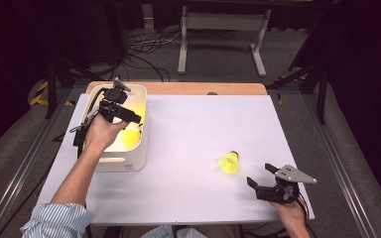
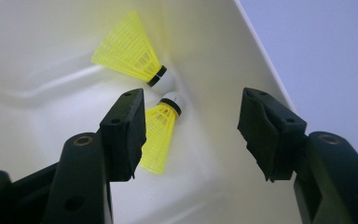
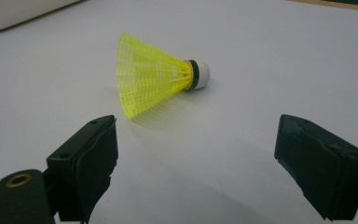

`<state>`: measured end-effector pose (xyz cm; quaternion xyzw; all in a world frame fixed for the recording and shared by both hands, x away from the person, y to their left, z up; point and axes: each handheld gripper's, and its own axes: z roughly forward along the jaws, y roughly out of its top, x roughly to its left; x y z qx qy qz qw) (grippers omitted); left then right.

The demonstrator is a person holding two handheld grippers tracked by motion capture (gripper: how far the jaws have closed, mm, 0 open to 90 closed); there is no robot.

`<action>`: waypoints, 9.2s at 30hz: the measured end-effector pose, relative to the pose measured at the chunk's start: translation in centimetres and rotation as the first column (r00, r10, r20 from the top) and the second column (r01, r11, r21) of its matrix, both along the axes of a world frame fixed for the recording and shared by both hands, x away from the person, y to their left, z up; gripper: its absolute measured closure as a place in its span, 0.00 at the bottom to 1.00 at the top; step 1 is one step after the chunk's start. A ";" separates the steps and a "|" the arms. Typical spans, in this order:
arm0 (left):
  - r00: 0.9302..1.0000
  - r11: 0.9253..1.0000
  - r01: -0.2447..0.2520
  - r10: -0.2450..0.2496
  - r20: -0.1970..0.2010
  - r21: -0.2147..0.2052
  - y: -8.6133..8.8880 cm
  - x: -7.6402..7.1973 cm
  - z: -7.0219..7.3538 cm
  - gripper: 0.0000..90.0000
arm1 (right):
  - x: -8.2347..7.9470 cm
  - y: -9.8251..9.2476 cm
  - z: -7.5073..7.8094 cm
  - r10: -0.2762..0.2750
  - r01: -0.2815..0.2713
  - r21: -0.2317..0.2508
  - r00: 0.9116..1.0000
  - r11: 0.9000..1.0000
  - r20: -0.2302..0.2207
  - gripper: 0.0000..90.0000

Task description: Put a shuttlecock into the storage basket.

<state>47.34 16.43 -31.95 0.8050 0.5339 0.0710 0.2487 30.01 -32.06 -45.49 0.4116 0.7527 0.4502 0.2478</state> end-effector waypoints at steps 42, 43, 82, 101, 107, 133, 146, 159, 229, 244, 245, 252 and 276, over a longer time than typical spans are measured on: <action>0.993 0.994 0.107 -0.106 0.060 -0.007 -3.1 -1.4 2.2 0.47 | 0.0 0.0 0.0 0.000 0.000 0.001 1.000 1.000 0.000 0.16; 0.992 0.994 0.112 -0.111 0.062 -0.005 -3.2 -1.4 2.1 0.46 | 0.0 0.0 0.0 0.000 0.000 0.001 1.000 1.000 0.000 0.16; 0.978 0.982 0.190 -0.189 0.084 -0.007 -6.1 -2.1 2.5 0.45 | 0.1 0.0 0.0 -0.013 0.013 0.002 1.000 1.000 -0.004 0.16; 0.970 0.974 0.227 -0.225 0.090 -0.010 -7.4 -2.8 1.9 0.43 | 0.1 0.0 0.1 -0.019 0.019 0.003 1.000 1.000 0.000 0.15; 0.967 0.972 0.237 -0.235 0.098 -0.004 -8.0 -3.3 1.8 0.43 | 0.1 -0.2 0.1 -0.033 0.033 0.023 0.999 0.999 0.002 0.15; 0.957 0.960 0.281 -0.280 0.078 -0.005 -11.2 -5.0 -0.3 0.41 | 0.1 -0.1 0.3 -0.028 0.028 0.061 1.000 0.998 -0.005 0.17; 0.952 0.954 0.301 -0.299 0.063 -0.016 -12.2 -5.3 -1.6 0.41 | 0.1 0.7 0.6 0.004 -0.003 0.048 1.000 0.999 -0.015 0.22; 0.949 0.950 0.314 -0.313 0.046 -0.002 -12.7 -5.5 -3.0 0.40 | 0.9 2.0 1.3 -0.001 0.002 0.019 0.999 1.000 -0.049 0.27; 0.944 0.944 0.330 -0.330 0.001 0.004 -13.7 -5.3 -6.8 0.40 | 5.6 5.5 1.3 -0.137 0.102 -0.124 0.936 0.987 -0.323 0.97; 0.946 0.946 0.324 -0.324 0.002 0.020 -13.1 -5.7 -6.6 0.40 | 5.8 6.2 2.2 -0.125 0.086 -0.135 0.941 0.987 -0.313 0.99; 0.946 0.946 0.325 -0.325 -0.002 0.021 -13.1 -5.7 -6.6 0.40 | 5.8 6.5 2.4 -0.122 0.079 -0.150 0.945 0.986 -0.302 0.99; 0.946 0.946 0.324 -0.324 -0.008 0.023 -12.7 -5.8 -6.7 0.39 | 6.3 7.8 3.2 -0.089 0.043 -0.163 0.954 0.986 -0.287 0.99; 0.945 0.945 0.328 -0.328 0.001 0.013 -11.3 -7.0 -7.0 0.36 | 8.0 14.1 4.6 0.017 -0.070 -0.170 0.956 0.983 -0.292 1.00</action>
